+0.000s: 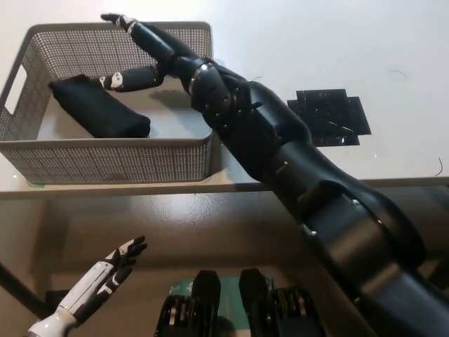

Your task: Use the right hand to pick up the pencil case on the right hand side and put it into a grey container on the left side

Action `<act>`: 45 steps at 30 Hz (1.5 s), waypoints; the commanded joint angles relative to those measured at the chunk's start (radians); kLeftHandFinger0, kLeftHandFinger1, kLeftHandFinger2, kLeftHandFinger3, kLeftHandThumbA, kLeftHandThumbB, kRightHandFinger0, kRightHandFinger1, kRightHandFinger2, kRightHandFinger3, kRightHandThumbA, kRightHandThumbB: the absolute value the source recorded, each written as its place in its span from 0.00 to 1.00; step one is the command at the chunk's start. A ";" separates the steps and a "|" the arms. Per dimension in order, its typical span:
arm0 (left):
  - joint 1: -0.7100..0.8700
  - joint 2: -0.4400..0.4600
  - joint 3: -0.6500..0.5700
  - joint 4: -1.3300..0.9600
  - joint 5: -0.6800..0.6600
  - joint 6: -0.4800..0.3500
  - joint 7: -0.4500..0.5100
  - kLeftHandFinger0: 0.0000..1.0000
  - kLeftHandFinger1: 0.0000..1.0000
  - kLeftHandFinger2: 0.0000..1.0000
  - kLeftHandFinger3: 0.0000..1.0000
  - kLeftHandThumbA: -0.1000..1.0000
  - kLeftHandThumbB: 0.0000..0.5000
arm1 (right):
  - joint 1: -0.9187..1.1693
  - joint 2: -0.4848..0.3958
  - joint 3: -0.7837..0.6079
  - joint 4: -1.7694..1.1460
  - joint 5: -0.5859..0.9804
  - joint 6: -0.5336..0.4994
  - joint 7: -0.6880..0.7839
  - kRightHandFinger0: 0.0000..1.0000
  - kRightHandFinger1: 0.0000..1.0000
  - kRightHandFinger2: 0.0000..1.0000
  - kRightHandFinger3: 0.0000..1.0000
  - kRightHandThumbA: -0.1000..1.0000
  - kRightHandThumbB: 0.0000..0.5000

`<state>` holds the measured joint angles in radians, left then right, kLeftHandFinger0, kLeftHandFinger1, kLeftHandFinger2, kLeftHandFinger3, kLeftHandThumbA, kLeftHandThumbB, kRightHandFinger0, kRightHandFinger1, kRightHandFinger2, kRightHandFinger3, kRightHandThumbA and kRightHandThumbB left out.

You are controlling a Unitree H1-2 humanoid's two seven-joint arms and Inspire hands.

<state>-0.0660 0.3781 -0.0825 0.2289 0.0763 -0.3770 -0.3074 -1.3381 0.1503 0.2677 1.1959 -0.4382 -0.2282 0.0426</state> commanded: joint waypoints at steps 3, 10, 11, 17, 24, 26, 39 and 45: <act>-0.014 0.030 -0.002 -0.008 0.000 -0.013 -0.012 1.00 1.00 1.00 1.00 1.00 0.74 | 0.089 -0.065 -0.091 -0.328 0.163 0.056 0.131 1.00 1.00 1.00 1.00 1.00 1.00; -0.005 0.029 -0.001 -0.010 -0.011 0.013 -0.011 1.00 1.00 1.00 1.00 1.00 0.80 | 0.248 -0.083 -0.183 -0.660 0.346 0.129 0.233 1.00 1.00 1.00 1.00 1.00 0.91; -0.002 0.029 -0.001 -0.019 -0.012 0.029 -0.014 1.00 1.00 1.00 1.00 1.00 0.80 | 0.282 -0.090 -0.185 -0.724 0.351 0.153 0.235 1.00 1.00 1.00 1.00 1.00 0.87; 0.003 0.035 -0.004 -0.005 -0.034 0.007 -0.029 1.00 1.00 1.00 1.00 1.00 0.75 | 0.413 -0.108 -0.222 -0.934 0.447 0.255 0.260 1.00 1.00 1.00 1.00 1.00 0.91; 0.010 0.035 -0.004 0.009 -0.022 -0.006 -0.020 1.00 1.00 1.00 1.00 1.00 0.76 | 0.590 -0.138 -0.244 -1.190 0.570 0.276 0.272 1.00 1.00 1.00 1.00 1.00 1.00; 0.015 0.031 -0.006 0.011 -0.019 -0.008 -0.018 1.00 1.00 1.00 1.00 1.00 0.76 | 0.637 -0.146 -0.251 -1.289 0.627 0.308 0.273 1.00 1.00 1.00 1.00 1.00 1.00; 0.031 0.032 -0.004 0.010 -0.003 -0.010 -0.005 1.00 1.00 1.00 1.00 1.00 0.72 | 0.912 -0.241 -0.289 -1.485 0.636 0.243 0.217 1.00 1.00 1.00 1.00 1.00 1.00; 0.034 0.028 0.001 0.021 -0.007 -0.017 0.001 1.00 1.00 1.00 1.00 1.00 0.73 | 1.048 -0.277 -0.308 -1.461 0.652 0.181 0.218 1.00 1.00 1.00 1.00 1.00 0.98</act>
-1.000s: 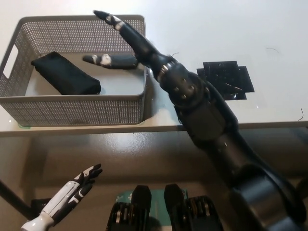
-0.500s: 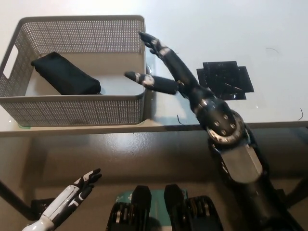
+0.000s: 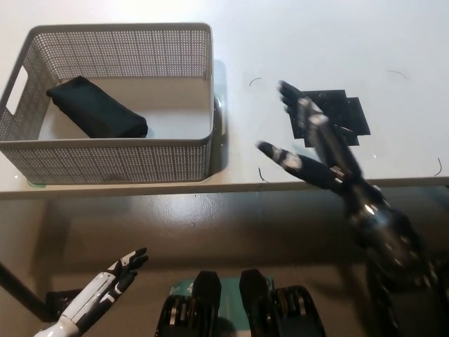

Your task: Use the right hand to pick up the pencil case on the right hand side and put it into a grey container on the left side

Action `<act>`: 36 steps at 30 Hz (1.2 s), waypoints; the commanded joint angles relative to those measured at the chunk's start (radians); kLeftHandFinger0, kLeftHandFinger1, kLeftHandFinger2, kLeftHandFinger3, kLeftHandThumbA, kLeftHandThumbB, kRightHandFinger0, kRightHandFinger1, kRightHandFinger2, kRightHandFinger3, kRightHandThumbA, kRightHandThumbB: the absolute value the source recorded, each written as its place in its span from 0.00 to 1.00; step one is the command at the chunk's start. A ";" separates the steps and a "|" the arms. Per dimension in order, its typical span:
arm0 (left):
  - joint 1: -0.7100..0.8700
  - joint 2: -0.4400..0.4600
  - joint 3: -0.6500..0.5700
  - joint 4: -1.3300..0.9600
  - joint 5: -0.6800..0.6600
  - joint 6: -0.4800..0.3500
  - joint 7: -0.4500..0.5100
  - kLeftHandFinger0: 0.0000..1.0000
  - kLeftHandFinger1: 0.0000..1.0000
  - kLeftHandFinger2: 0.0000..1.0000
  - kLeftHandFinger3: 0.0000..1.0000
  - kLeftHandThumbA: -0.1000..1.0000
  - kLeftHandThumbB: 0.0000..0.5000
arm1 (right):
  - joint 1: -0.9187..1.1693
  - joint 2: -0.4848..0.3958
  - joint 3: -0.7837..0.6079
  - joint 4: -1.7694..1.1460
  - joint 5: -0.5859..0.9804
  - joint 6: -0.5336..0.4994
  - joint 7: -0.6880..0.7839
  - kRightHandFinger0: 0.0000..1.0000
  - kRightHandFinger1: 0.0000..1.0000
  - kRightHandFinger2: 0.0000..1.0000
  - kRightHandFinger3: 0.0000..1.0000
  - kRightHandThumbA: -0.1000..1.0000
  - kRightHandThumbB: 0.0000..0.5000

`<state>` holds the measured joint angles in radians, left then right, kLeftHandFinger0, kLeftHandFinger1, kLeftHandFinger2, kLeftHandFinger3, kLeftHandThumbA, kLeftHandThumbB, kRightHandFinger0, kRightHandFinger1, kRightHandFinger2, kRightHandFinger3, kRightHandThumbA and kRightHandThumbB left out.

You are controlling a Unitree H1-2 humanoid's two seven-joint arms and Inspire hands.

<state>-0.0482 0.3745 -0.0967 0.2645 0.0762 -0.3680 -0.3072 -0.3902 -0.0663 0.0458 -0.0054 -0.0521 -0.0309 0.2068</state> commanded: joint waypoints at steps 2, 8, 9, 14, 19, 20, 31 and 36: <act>0.020 0.031 0.018 -0.015 -0.014 -0.024 0.000 1.00 1.00 1.00 1.00 1.00 0.73 | 0.136 -0.071 -0.092 -0.251 0.266 -0.023 0.056 1.00 1.00 1.00 1.00 1.00 1.00; 0.016 0.026 0.019 -0.006 -0.014 -0.030 0.002 1.00 1.00 1.00 1.00 1.00 0.72 | 0.231 -0.108 -0.097 -0.218 0.231 -0.042 0.057 1.00 1.00 1.00 1.00 1.00 0.93; 0.011 0.027 0.017 -0.001 -0.010 -0.039 0.003 1.00 1.00 1.00 1.00 1.00 0.71 | 0.242 -0.110 -0.099 -0.208 0.231 -0.040 0.054 1.00 1.00 1.00 1.00 1.00 0.93; 0.007 0.029 0.026 0.002 -0.017 -0.045 0.005 1.00 1.00 1.00 1.00 1.00 0.72 | 0.298 -0.120 -0.086 -0.120 0.219 -0.073 0.065 1.00 1.00 1.00 1.00 1.00 0.88; 0.001 0.026 0.033 0.019 -0.034 -0.067 0.002 1.00 1.00 1.00 1.00 1.00 0.67 | 0.334 -0.114 -0.057 -0.050 0.230 -0.099 0.092 1.00 1.00 1.00 1.00 1.00 0.78; 0.001 0.026 0.034 0.017 -0.034 -0.069 0.003 1.00 1.00 1.00 1.00 1.00 0.65 | 0.339 -0.115 -0.052 -0.043 0.231 -0.105 0.097 1.00 1.00 1.00 1.00 1.00 0.78; 0.063 -0.006 0.084 -0.034 -0.067 -0.059 0.033 1.00 1.00 1.00 1.00 1.00 0.73 | 0.399 -0.102 -0.010 0.123 0.215 -0.241 0.120 1.00 1.00 1.00 1.00 1.00 0.75; 0.114 -0.019 0.125 -0.059 -0.101 -0.068 0.038 1.00 1.00 1.00 1.00 1.00 0.73 | 0.449 -0.098 -0.017 0.157 0.208 -0.313 0.105 1.00 1.00 1.00 1.00 1.00 0.68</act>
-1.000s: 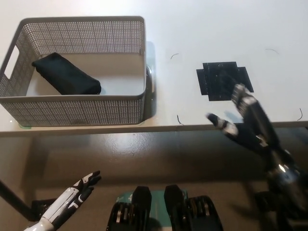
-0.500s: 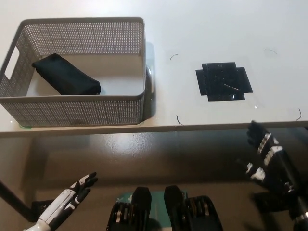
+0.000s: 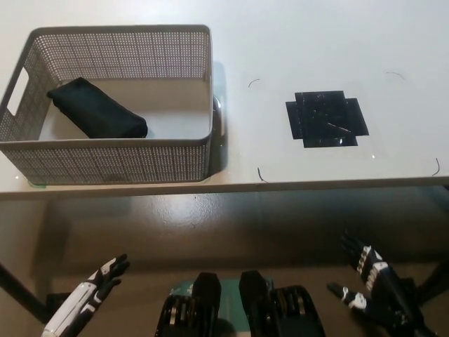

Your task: Use the right hand to pick up the pencil case on the right hand side and put it into a grey container on the left side

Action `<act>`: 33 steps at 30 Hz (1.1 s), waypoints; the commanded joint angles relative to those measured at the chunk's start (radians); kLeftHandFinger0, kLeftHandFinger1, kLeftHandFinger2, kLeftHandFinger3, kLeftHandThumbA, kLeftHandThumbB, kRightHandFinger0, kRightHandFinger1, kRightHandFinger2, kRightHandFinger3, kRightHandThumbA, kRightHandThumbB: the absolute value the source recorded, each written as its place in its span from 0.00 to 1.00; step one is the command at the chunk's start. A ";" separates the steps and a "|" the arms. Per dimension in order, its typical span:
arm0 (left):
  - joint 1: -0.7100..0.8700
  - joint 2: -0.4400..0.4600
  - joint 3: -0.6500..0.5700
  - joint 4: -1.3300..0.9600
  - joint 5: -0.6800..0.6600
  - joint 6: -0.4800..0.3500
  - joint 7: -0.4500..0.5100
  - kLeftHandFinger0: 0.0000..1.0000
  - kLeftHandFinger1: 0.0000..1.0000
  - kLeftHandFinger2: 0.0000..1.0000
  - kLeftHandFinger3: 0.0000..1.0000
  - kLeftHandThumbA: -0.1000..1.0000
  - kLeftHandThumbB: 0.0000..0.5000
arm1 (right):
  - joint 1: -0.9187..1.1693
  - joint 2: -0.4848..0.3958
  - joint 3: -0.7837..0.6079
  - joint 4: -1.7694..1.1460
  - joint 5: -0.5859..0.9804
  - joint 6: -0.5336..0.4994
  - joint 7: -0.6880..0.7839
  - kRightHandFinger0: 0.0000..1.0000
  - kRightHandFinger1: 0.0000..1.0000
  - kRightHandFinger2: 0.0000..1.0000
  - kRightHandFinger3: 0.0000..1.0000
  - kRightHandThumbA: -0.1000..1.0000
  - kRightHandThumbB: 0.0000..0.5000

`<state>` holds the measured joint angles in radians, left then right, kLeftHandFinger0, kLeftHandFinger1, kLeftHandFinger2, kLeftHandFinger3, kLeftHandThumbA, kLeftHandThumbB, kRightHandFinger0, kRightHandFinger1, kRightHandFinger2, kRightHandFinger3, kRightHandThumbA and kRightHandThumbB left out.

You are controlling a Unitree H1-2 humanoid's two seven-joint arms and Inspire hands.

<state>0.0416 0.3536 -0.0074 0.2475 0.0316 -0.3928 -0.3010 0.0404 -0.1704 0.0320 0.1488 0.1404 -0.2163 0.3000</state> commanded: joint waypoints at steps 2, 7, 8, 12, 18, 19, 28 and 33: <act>0.042 -0.004 0.047 -0.047 -0.063 -0.055 0.033 1.00 1.00 1.00 1.00 1.00 0.71 | 0.036 0.003 -0.009 0.013 0.008 -0.159 0.005 1.00 1.00 1.00 1.00 1.00 0.65; 0.082 0.005 0.092 -0.083 -0.056 -0.074 0.049 1.00 1.00 1.00 1.00 1.00 0.66 | 0.043 -0.002 -0.035 0.039 0.026 -0.185 -0.006 1.00 1.00 1.00 1.00 1.00 0.68; 0.075 0.008 0.107 -0.080 -0.056 -0.077 0.054 1.00 1.00 1.00 1.00 1.00 0.69 | 0.031 -0.006 -0.047 0.053 0.026 -0.194 -0.013 1.00 1.00 1.00 1.00 1.00 0.71; 0.064 0.005 0.128 -0.068 -0.096 -0.077 0.035 1.00 1.00 1.00 1.00 1.00 0.70 | 0.011 -0.015 -0.065 0.079 0.015 -0.219 -0.021 1.00 1.00 1.00 1.00 1.00 0.71; 0.047 -0.006 0.140 -0.061 -0.102 -0.077 0.040 1.00 1.00 1.00 1.00 1.00 0.70 | -0.028 -0.010 -0.093 0.126 0.040 -0.244 -0.012 1.00 1.00 1.00 1.00 1.00 0.76; 0.037 -0.008 0.138 -0.059 -0.107 -0.077 0.036 1.00 1.00 1.00 1.00 1.00 0.69 | -0.033 -0.010 -0.098 0.132 0.044 -0.251 -0.012 1.00 1.00 1.00 1.00 1.00 0.77; -0.018 -0.013 0.138 -0.033 -0.117 -0.077 0.034 1.00 1.00 1.00 1.00 1.00 0.66 | -0.051 0.004 -0.119 0.146 0.070 -0.254 -0.006 1.00 1.00 1.00 1.00 1.00 0.72; -0.036 -0.018 0.135 -0.031 -0.109 -0.077 0.038 1.00 1.00 1.00 1.00 1.00 0.67 | -0.051 0.002 -0.123 0.138 0.074 -0.249 -0.012 1.00 1.00 1.00 1.00 1.00 0.70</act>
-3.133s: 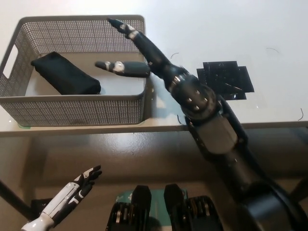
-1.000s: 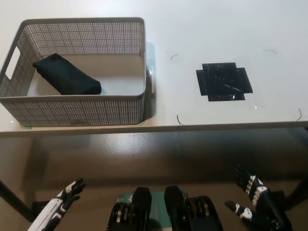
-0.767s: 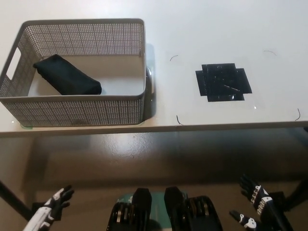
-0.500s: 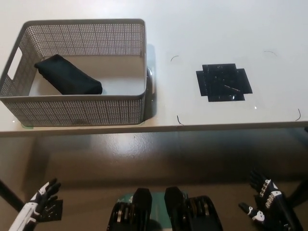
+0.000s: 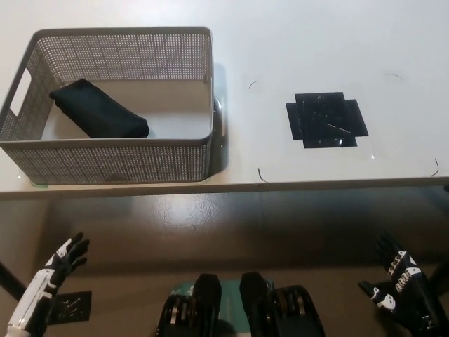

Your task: Use the right hand to pick up the pencil case on the right hand side and put it into a grey container on the left side

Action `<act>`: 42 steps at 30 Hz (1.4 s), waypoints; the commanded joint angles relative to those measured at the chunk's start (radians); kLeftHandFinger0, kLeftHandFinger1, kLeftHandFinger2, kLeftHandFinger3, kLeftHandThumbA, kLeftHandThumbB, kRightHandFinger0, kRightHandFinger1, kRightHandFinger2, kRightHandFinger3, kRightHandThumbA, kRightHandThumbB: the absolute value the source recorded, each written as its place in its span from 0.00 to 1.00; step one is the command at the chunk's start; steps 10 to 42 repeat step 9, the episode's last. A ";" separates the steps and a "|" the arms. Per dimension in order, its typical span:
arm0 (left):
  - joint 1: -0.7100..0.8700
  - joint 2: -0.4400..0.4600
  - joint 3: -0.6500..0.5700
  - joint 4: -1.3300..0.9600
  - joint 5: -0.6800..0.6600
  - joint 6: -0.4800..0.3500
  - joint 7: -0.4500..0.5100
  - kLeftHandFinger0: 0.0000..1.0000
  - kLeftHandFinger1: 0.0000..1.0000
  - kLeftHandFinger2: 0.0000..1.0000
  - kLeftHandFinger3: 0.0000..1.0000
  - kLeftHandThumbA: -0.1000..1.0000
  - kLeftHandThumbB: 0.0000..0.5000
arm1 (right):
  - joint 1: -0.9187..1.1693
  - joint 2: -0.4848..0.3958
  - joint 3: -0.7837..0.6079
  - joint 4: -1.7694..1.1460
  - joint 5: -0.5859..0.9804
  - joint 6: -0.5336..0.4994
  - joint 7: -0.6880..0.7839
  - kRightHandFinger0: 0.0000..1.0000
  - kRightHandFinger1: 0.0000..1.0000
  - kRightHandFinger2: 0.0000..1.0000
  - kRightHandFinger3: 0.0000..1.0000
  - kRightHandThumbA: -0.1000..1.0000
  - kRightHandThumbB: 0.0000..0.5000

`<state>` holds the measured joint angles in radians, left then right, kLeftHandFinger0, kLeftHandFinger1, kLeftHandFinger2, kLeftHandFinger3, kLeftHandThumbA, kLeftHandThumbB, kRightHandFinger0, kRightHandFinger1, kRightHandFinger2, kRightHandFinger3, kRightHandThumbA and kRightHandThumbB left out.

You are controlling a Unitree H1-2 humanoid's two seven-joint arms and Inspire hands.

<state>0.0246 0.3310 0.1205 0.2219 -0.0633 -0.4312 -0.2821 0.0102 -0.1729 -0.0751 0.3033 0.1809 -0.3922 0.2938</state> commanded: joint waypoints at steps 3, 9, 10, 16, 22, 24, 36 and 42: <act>-0.022 0.002 0.011 -0.011 -0.019 -0.039 0.020 1.00 1.00 1.00 1.00 1.00 0.65 | -0.023 0.006 -0.016 -0.022 0.032 -0.070 -0.009 1.00 1.00 1.00 1.00 1.00 0.67; -0.016 0.003 0.017 -0.019 -0.021 -0.039 0.024 1.00 1.00 1.00 1.00 1.00 0.65 | -0.023 0.004 -0.013 -0.031 0.027 -0.067 -0.007 1.00 1.00 1.00 1.00 1.00 0.69; -0.016 0.003 0.017 -0.019 -0.021 -0.039 0.024 1.00 1.00 1.00 1.00 1.00 0.65 | -0.023 0.004 -0.013 -0.031 0.027 -0.067 -0.007 1.00 1.00 1.00 1.00 1.00 0.69; -0.016 0.003 0.017 -0.019 -0.021 -0.039 0.024 1.00 1.00 1.00 1.00 1.00 0.65 | -0.023 0.004 -0.013 -0.031 0.027 -0.067 -0.007 1.00 1.00 1.00 1.00 1.00 0.69; -0.016 0.003 0.017 -0.019 -0.021 -0.039 0.024 1.00 1.00 1.00 1.00 1.00 0.65 | -0.023 0.004 -0.013 -0.031 0.027 -0.067 -0.007 1.00 1.00 1.00 1.00 1.00 0.69; -0.016 0.003 0.017 -0.019 -0.021 -0.039 0.024 1.00 1.00 1.00 1.00 1.00 0.65 | -0.023 0.004 -0.013 -0.031 0.027 -0.067 -0.007 1.00 1.00 1.00 1.00 1.00 0.69; -0.016 0.003 0.017 -0.019 -0.021 -0.039 0.024 1.00 1.00 1.00 1.00 1.00 0.65 | -0.023 0.004 -0.013 -0.031 0.027 -0.067 -0.007 1.00 1.00 1.00 1.00 1.00 0.69; -0.016 0.003 0.017 -0.019 -0.021 -0.039 0.024 1.00 1.00 1.00 1.00 1.00 0.65 | -0.023 0.004 -0.013 -0.031 0.027 -0.067 -0.007 1.00 1.00 1.00 1.00 1.00 0.69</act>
